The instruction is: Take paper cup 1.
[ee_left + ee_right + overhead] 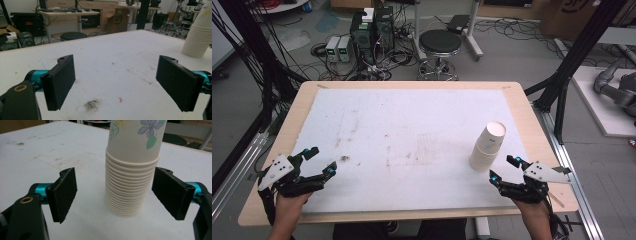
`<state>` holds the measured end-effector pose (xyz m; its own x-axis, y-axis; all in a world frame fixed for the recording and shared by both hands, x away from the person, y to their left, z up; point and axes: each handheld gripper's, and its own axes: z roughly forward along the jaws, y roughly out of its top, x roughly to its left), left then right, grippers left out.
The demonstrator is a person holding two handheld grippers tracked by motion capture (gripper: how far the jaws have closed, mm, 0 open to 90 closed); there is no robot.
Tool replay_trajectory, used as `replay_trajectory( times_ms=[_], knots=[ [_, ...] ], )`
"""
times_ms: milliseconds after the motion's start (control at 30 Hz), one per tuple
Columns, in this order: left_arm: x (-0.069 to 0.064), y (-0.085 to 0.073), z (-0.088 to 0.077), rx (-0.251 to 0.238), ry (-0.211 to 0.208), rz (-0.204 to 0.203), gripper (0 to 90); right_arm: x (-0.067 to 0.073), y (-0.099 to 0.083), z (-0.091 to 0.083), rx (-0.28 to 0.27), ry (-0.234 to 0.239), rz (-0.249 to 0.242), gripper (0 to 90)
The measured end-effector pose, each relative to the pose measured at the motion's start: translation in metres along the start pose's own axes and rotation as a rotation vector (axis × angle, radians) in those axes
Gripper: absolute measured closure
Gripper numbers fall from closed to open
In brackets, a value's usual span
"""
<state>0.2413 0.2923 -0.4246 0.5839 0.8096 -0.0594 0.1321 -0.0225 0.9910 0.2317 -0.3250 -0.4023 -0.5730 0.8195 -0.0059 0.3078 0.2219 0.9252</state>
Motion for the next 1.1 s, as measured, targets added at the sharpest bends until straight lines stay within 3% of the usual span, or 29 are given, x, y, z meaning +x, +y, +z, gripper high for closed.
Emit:
replay_trajectory(
  times_ms=[700, 1100],
  knots=[
    [-0.001, -0.002, 0.009, 0.012, -0.01, -0.015, 15.8, -0.007, -0.001, -0.007, -0.021, -0.019, 0.03, 20.8],
    [-0.002, -0.002, 0.007, 0.016, -0.021, -0.015, 15.9, -0.007, 0.009, -0.016, -0.042, -0.023, 0.049, 20.8]
  ],
)
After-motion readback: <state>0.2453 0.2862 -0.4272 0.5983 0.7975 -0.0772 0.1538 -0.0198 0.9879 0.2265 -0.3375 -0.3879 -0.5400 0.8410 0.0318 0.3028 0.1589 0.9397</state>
